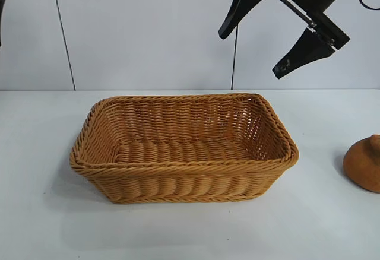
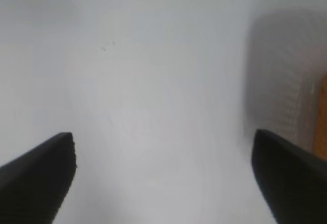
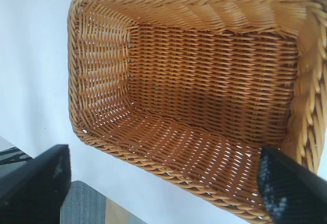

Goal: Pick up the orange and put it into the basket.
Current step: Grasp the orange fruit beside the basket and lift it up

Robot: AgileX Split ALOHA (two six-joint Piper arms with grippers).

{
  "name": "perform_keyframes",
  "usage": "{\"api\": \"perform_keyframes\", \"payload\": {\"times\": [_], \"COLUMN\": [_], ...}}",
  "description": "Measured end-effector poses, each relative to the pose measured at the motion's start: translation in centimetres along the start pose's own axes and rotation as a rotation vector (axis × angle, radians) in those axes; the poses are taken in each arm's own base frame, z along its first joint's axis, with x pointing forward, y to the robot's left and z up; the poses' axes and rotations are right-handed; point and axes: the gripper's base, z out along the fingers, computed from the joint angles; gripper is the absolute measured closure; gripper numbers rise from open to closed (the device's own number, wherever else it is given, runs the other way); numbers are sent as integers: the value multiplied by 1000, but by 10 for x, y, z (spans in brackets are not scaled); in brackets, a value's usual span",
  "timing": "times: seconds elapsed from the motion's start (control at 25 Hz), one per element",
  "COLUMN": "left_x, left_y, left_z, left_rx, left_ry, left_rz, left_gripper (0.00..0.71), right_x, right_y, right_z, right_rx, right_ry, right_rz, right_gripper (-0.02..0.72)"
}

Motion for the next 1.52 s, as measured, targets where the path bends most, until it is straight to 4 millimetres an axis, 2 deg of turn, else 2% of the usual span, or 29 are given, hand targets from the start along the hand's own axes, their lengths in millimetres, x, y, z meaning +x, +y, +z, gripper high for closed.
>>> {"api": "perform_keyframes", "payload": {"times": [0.24, 0.4, 0.64, 0.92, 1.08, 1.24, 1.4, 1.52], "left_x": [88, 150, 230, 283, 298, 315, 339, 346], "left_y": [9, 15, 21, 24, 25, 27, 30, 30], "left_z": [-43, -53, -44, -35, -42, -51, -59, -61], "left_rx": [4, 7, 13, 30, 45, 56, 68, 69], "left_ry": [-43, -76, -160, -369, -508, -640, -806, -850], "left_rz": [7, 5, 3, -4, -12, -18, -27, -29], "left_gripper": [56, 59, 59, 59, 59, 59, 59, 59], "right_x": [0, 0, 0, 0, -1, -9, -18, -23], "right_y": [0, 0, 0, 0, 2, 11, 12, 4], "right_z": [0, 0, 0, 0, -3, -18, -37, -48], "right_rx": [0, 0, 0, 0, -3, 8, 127, 284], "right_ry": [0, 0, 0, 0, 2, -21, -53, -81], "right_rz": [0, 0, 0, 0, -16, -66, -111, -117], "right_gripper": [25, 25, 25, 25, 25, 25, 25, 25]}}
